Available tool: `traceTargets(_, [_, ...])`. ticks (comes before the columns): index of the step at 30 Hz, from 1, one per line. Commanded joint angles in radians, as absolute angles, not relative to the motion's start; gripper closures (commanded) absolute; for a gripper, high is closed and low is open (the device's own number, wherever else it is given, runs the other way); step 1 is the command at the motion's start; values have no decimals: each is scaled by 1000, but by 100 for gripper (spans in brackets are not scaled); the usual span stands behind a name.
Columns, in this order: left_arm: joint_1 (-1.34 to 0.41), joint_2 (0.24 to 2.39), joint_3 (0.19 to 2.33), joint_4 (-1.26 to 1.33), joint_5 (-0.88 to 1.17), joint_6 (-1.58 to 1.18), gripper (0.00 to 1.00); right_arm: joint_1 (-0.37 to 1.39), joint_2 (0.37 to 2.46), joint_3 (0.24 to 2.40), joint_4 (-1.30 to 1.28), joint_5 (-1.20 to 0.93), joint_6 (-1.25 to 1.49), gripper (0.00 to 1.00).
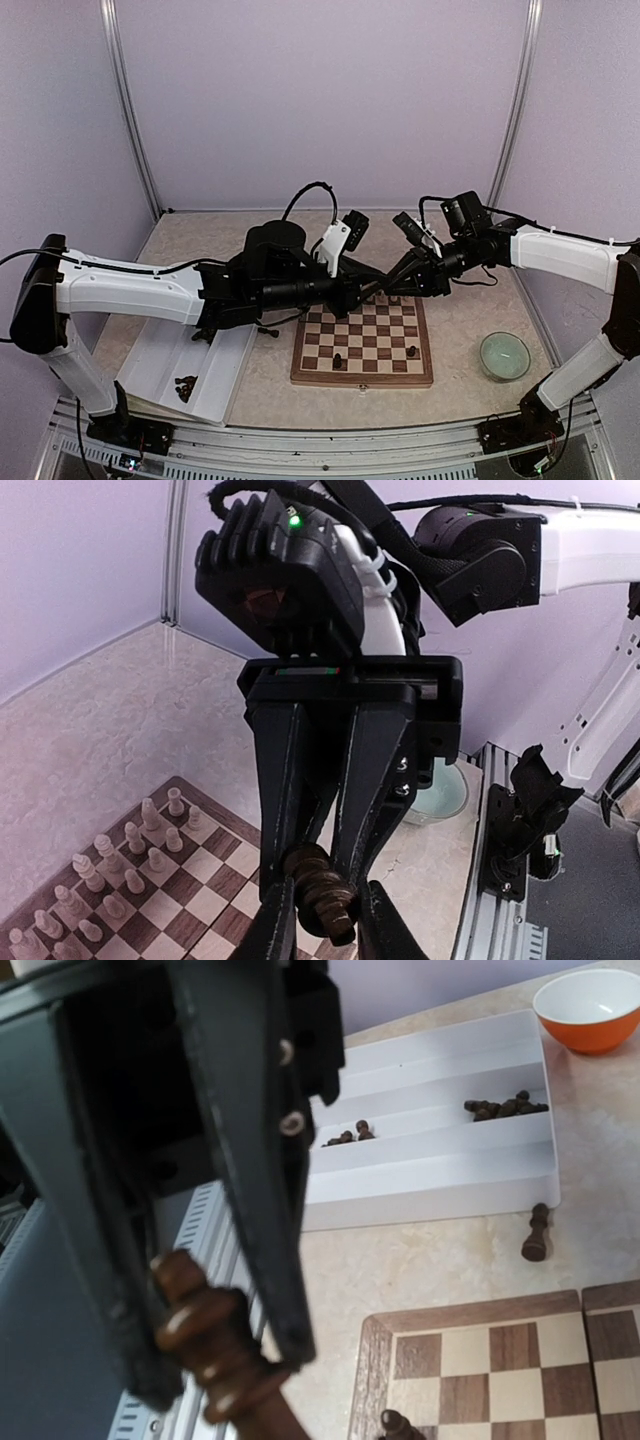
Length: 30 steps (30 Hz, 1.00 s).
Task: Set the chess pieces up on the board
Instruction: Pass from the right arm to the left, then place the queen at e8.
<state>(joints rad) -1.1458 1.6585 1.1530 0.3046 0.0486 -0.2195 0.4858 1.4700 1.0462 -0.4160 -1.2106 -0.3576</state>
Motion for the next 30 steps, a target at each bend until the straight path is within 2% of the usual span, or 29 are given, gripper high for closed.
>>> traceTargets(1, [-1139, 1674, 1200, 274, 34, -213, 83, 477, 1450, 1030, -402, -1222, -365, 94])
traceTargets(5, [-1129, 1677, 1214, 257, 41, -212, 89, 477, 1441, 1028, -419, -1203, -395, 90])
traceTargets(7, [-1123, 1675, 1223, 241, 47, -211, 91, 477, 1433, 1027, -453, -1176, -435, 79])
traceTargets(11, [-1115, 1658, 1251, 166, 57, -204, 92, 460, 1397, 1022, -564, -1110, -576, 49])
traceTargets(13, [-1114, 1649, 1271, 97, 69, -196, 92, 431, 1378, 1010, -611, -1063, -640, 42])
traceTargets(20, [-1150, 1646, 1314, -220, 104, -171, 92, 227, 1333, 925, -512, -1040, -606, 40])
traceTargets(25, [-1197, 1710, 1382, -438, 105, -121, 92, 187, 1325, 910, -472, -943, -583, 40])
traceTargets(30, [-1204, 1777, 1415, -505, 144, -99, 92, 185, 1350, 908, -478, -923, -594, 40])
